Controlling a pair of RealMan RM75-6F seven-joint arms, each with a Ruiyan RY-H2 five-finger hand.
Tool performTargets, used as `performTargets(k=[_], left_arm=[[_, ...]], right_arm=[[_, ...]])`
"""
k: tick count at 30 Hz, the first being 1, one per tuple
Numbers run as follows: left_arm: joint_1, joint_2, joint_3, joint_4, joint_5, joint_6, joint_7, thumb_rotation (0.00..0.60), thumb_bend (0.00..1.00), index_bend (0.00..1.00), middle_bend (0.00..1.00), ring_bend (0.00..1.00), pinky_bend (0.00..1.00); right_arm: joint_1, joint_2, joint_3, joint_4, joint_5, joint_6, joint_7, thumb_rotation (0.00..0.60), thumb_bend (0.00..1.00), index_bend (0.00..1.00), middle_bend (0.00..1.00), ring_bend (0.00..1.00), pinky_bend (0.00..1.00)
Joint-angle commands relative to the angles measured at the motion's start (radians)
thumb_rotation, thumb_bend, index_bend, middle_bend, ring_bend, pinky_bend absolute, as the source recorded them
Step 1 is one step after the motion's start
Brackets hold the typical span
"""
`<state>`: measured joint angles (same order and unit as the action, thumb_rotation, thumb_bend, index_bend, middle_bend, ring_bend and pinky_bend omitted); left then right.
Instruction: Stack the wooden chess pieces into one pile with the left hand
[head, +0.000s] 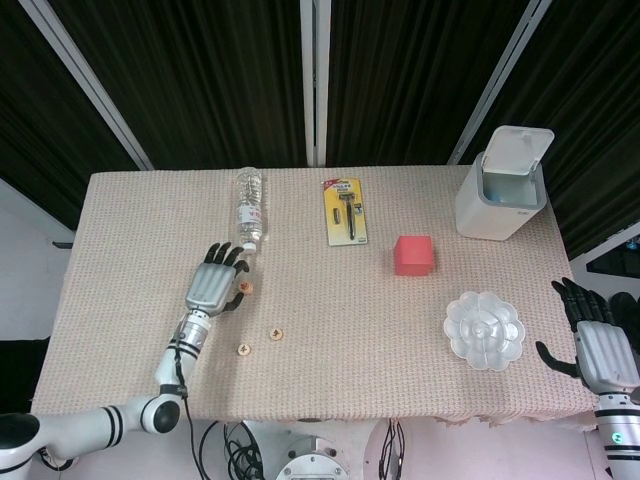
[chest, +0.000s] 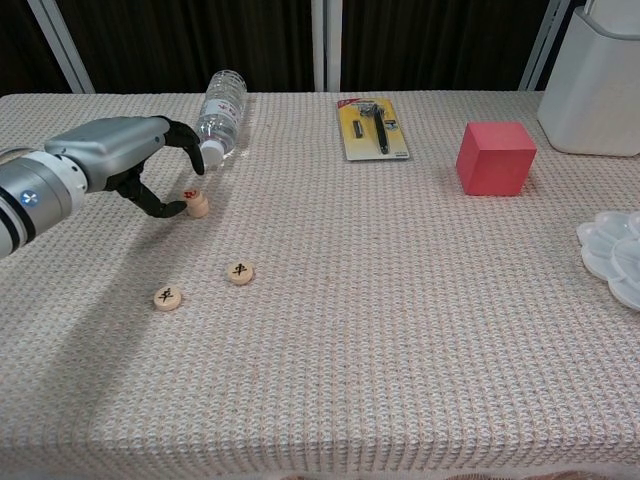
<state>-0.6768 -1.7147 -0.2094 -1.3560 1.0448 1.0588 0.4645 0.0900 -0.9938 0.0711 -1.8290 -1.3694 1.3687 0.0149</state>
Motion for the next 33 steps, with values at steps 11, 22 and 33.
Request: performTargets(k=[11, 22, 33], left_arm=[[0.187, 0.076, 0.165, -0.287, 0.247, 0.336, 0.020, 0.600, 0.31, 0.34, 0.11, 0.00, 0.00], [0.328, 0.073, 0.292, -0.362, 0.212, 0.355, 0.037, 0.600, 0.31, 0.36, 0.11, 0.00, 0.00], [0.350, -0.005, 0.287, -0.255, 0.249, 0.303, -0.012, 0.600, 0.31, 0.35, 0.12, 0.00, 0.00]], right_arm=[[0.000, -0.003, -0.001, 0.001, -0.006, 0.003, -0.001, 0.600, 0.24, 0.00, 0.00, 0.00, 0.00], [0.005, -0.016, -0.007, -0.002, -0.015, -0.001, -0.025, 0.600, 0.24, 0.00, 0.00, 0.00, 0.00], [0.002, -0.011, -0.004, 0.001, -0.011, 0.003, -0.010, 0.600, 0.24, 0.00, 0.00, 0.00, 0.00]])
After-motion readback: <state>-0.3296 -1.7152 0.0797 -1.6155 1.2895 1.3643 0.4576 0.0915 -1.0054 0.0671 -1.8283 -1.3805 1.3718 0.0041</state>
